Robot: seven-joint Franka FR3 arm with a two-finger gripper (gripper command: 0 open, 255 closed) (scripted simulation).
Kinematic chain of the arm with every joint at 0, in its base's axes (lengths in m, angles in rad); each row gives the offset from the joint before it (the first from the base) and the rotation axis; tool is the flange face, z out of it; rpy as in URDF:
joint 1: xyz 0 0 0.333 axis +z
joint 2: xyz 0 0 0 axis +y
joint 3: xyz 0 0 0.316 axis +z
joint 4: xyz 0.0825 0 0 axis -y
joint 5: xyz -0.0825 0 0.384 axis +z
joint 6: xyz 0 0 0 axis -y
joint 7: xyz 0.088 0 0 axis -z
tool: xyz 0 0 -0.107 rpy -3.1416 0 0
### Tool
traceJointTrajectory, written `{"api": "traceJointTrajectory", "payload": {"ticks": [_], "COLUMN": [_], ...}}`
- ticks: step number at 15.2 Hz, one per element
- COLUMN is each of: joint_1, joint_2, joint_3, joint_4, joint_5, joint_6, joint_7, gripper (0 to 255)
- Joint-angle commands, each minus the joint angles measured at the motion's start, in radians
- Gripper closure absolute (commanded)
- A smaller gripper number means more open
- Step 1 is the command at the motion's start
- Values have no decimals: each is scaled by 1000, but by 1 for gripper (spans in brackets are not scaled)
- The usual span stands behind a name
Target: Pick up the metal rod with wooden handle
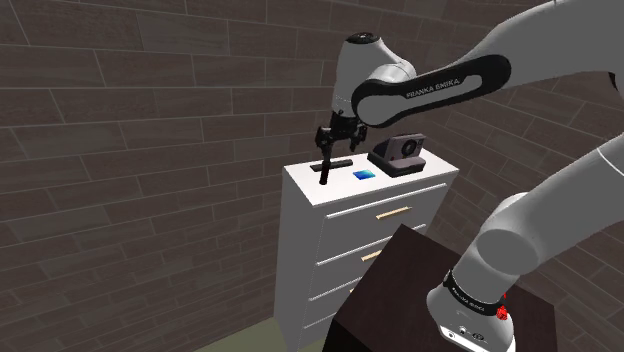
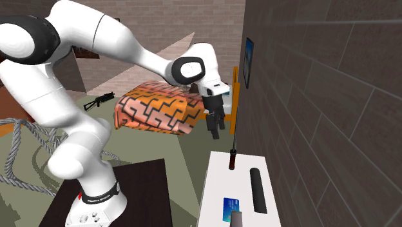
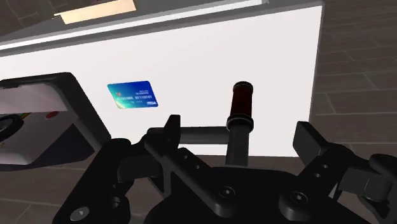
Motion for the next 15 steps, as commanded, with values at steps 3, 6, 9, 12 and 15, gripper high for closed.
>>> {"api": "traceJointTrajectory", "payload": {"ticks": [3, 6, 9, 12, 15], "joint_1": [-79, -85, -89, -93, -92], "joint_2": [155, 185, 205, 225, 225], "joint_3": [66, 70, 72, 74, 75], "joint_4": [81, 77, 58, 44, 47], "joint_5": [-175, -210, -233, -255, -253], "joint_6": [63, 88, 122, 151, 147], "joint_7": [245, 289, 315, 340, 338], "gripper": [0, 0, 0, 0, 255]}}
